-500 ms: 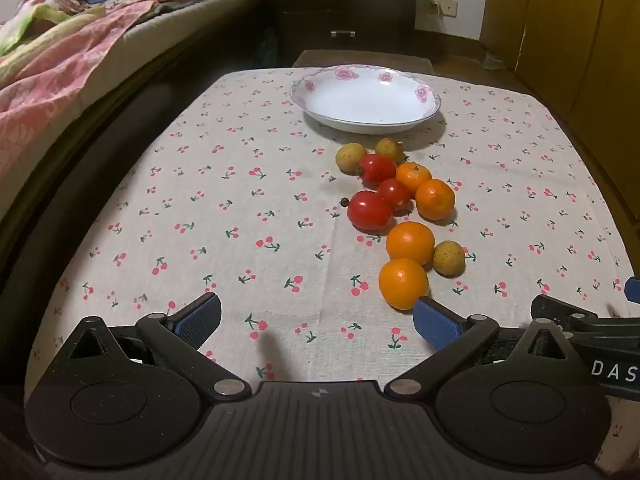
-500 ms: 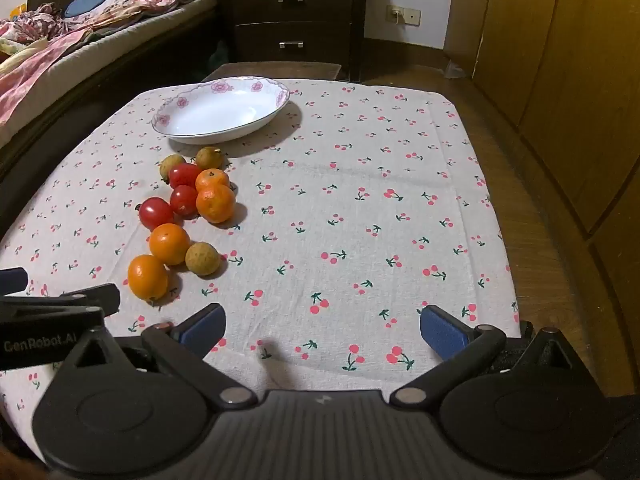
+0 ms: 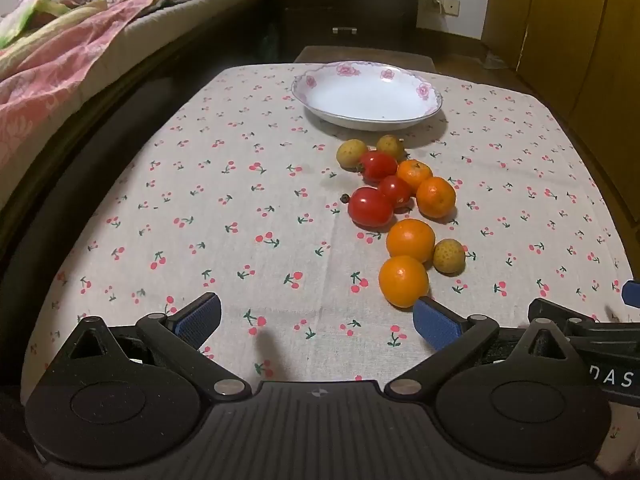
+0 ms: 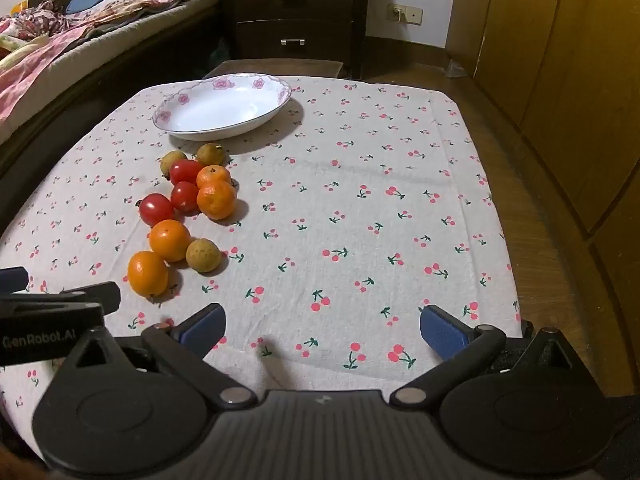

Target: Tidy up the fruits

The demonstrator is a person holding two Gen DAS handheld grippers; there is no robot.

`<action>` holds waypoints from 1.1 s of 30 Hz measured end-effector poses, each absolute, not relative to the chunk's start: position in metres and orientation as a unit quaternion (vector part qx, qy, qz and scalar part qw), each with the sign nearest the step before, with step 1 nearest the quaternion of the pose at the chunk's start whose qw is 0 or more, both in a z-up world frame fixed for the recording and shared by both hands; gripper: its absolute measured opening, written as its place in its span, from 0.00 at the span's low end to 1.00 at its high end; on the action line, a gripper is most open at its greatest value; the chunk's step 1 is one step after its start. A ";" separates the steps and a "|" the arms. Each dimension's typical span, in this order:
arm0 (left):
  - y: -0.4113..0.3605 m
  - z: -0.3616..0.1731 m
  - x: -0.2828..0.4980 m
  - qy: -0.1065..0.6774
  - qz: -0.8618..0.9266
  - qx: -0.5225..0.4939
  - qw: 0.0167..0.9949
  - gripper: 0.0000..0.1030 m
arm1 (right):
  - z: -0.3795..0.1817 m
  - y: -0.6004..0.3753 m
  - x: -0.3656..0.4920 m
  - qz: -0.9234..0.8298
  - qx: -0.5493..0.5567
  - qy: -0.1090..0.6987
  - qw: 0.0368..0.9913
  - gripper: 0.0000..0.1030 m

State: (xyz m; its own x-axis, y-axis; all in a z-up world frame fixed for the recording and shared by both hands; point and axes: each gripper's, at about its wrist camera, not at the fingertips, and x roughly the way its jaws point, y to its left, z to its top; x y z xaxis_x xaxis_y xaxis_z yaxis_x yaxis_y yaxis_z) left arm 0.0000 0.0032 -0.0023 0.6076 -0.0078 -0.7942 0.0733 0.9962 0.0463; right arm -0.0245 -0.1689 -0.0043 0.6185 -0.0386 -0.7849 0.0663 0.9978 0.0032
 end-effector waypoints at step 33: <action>0.004 0.000 -0.001 0.444 -0.021 0.036 0.895 1.00 | -0.007 -0.167 -0.024 -0.029 0.015 0.438 0.898 1.00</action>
